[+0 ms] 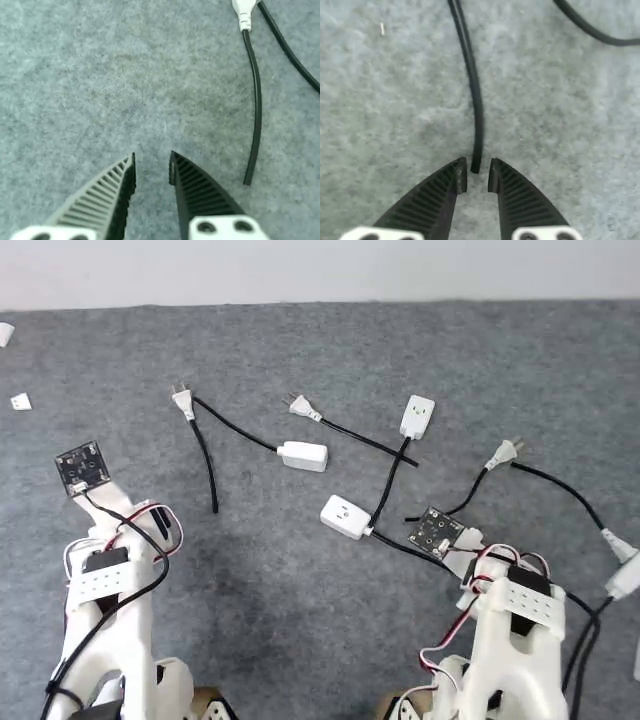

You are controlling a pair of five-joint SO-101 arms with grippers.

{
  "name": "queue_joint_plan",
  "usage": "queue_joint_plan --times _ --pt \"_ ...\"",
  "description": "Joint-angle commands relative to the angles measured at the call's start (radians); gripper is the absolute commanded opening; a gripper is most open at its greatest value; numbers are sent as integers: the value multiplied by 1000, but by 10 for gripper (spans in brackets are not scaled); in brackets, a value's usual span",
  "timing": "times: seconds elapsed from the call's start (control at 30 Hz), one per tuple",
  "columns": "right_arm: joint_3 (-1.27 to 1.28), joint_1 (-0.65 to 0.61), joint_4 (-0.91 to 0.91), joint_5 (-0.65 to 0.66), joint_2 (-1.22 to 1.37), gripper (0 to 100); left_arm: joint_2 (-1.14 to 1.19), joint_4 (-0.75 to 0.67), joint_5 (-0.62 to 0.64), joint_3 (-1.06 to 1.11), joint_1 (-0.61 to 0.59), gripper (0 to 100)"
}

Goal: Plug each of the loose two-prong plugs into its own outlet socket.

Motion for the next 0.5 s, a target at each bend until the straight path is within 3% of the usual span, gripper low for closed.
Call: queue_joint_plan --times 0.0,0.47 --pt "5 -15 -16 11 2 79 -8 3 -2 -48 9 101" --pt "0 -45 -25 -14 2 42 -8 3 -3 -45 6 101"
